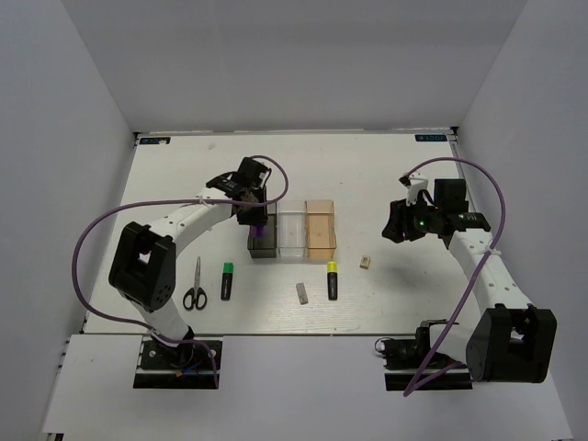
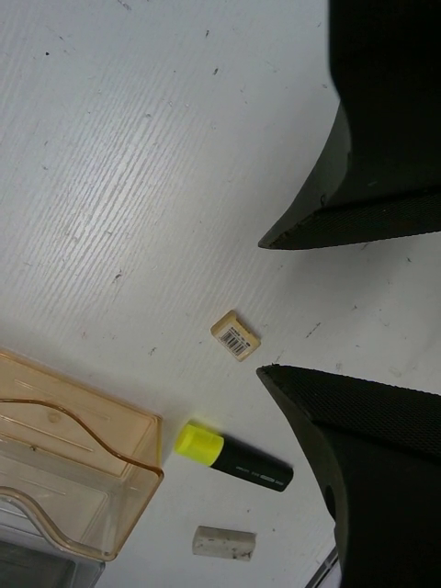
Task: Sort the stationery into containers
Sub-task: Place the stationery in the storage box, then pick up the stationery from the center of the board, then place the stationery in the storage box, then pick up the stationery from the center of the board.
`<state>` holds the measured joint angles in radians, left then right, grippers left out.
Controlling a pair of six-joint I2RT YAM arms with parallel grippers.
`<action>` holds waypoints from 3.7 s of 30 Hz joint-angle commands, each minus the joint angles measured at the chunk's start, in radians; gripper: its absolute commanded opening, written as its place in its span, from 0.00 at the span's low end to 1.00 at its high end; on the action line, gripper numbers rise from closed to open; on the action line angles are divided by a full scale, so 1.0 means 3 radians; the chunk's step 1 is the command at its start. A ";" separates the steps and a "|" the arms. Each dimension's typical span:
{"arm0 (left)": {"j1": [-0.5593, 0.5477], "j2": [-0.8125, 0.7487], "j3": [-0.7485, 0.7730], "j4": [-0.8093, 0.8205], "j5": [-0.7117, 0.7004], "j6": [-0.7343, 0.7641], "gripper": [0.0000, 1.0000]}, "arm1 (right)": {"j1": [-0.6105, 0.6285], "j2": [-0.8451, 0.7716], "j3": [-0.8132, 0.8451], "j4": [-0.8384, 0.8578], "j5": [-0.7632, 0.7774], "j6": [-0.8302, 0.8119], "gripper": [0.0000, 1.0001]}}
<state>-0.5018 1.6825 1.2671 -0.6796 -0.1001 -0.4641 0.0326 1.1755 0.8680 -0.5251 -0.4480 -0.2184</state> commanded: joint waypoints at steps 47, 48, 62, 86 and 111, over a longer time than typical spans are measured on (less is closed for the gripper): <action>-0.0076 -0.0930 -0.2101 0.0102 -0.0193 -0.0417 0.56 | -0.0027 0.0182 0.0159 -0.0474 -0.0828 -0.0361 0.30; -0.0081 -0.0925 -0.2122 0.0138 -0.0193 -0.0422 0.54 | -0.0027 0.0188 0.0169 -0.0479 -0.0833 -0.0366 0.30; -0.0280 -0.1549 -0.1356 -0.0465 -0.0530 -0.0325 0.05 | -0.0022 0.0213 0.0180 -0.0515 -0.0966 -0.0402 0.69; -0.0245 0.0052 0.0480 -0.0322 -0.0449 -0.0084 0.55 | 0.0182 0.0274 0.0317 -0.0745 -0.1221 -0.0407 0.69; 0.0486 -0.2923 -0.1892 -0.0997 -0.0695 -0.0100 0.76 | 0.2601 0.1342 0.0139 0.0298 0.1952 0.1438 0.70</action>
<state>-0.3950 0.8413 0.7139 -0.9722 -0.3283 -0.5026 0.7773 1.5455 0.9138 -0.5179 -0.0471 0.0948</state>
